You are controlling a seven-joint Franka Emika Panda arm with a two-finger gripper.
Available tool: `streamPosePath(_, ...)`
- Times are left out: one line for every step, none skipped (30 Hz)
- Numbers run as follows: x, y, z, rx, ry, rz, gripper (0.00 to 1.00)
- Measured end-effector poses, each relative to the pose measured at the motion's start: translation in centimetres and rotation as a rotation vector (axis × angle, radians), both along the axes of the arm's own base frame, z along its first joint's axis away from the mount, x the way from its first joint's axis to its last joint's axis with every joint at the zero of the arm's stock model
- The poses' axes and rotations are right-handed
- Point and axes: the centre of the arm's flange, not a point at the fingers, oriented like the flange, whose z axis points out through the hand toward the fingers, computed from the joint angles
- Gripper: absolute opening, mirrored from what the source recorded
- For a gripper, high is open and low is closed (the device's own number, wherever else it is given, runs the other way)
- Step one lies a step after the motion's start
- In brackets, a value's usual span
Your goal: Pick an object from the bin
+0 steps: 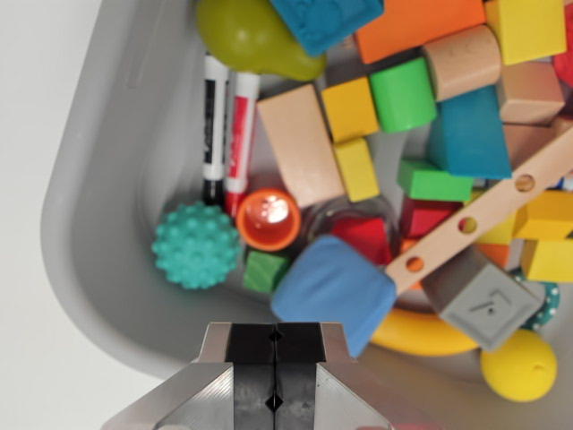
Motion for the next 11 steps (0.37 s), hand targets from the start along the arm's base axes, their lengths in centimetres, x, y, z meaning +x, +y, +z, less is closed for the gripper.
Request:
streamPosePath(-0.01,0.00,0.15,0.000,0.000,0.000,0.00)
streamPosePath(-0.01,0.00,0.30,0.000,0.000,0.000,0.00)
streamPosePath(0.00,0.00,0.42,0.000,-0.001,0.000,0.00)
streamPosePath(0.00,0.00,0.51,0.000,-0.001,0.000,0.00)
streamPosePath(-0.01,0.00,0.56,0.000,-0.002,0.000,0.00)
streamPosePath(-0.01,0.00,0.58,0.000,-0.002,0.000,0.00)
streamPosePath(0.00,0.00,0.58,0.000,-0.002,0.000,0.00)
streamPosePath(0.00,0.00,0.57,0.000,-0.002,0.000,0.00)
streamPosePath(0.00,0.00,0.57,0.000,-0.002,0.000,0.00)
streamPosePath(0.00,0.00,0.57,0.000,-0.002,0.000,0.00)
streamPosePath(0.00,0.00,0.57,0.001,-0.002,0.000,0.00)
